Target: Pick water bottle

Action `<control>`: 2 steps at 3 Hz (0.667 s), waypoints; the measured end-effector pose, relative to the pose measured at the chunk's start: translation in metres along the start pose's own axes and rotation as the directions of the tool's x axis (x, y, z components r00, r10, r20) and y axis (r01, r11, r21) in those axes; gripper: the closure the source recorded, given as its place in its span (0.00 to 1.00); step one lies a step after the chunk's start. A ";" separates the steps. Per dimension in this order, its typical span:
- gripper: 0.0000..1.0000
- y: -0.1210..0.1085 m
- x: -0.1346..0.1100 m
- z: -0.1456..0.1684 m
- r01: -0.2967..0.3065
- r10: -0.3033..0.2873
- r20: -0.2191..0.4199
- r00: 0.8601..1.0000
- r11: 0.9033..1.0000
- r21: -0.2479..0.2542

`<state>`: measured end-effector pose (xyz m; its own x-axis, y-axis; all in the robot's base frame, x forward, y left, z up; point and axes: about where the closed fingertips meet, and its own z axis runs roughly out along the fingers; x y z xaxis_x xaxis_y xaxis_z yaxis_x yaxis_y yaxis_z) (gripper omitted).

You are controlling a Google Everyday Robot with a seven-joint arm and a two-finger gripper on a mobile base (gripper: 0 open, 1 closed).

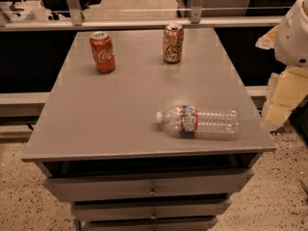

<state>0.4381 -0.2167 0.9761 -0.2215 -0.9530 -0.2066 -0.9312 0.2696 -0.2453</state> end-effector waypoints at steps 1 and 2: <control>0.00 0.000 0.000 0.000 0.000 0.000 0.000 1.000 1.000 0.000; 0.00 -0.002 -0.014 0.017 -0.004 0.005 0.039 0.999 1.000 -0.013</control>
Offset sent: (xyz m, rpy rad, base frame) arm 0.0247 0.0360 -0.0366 0.1017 0.0262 0.0206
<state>0.4480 -0.2016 0.9635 -0.2145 -0.9455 -0.2448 -0.9338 0.2720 -0.2325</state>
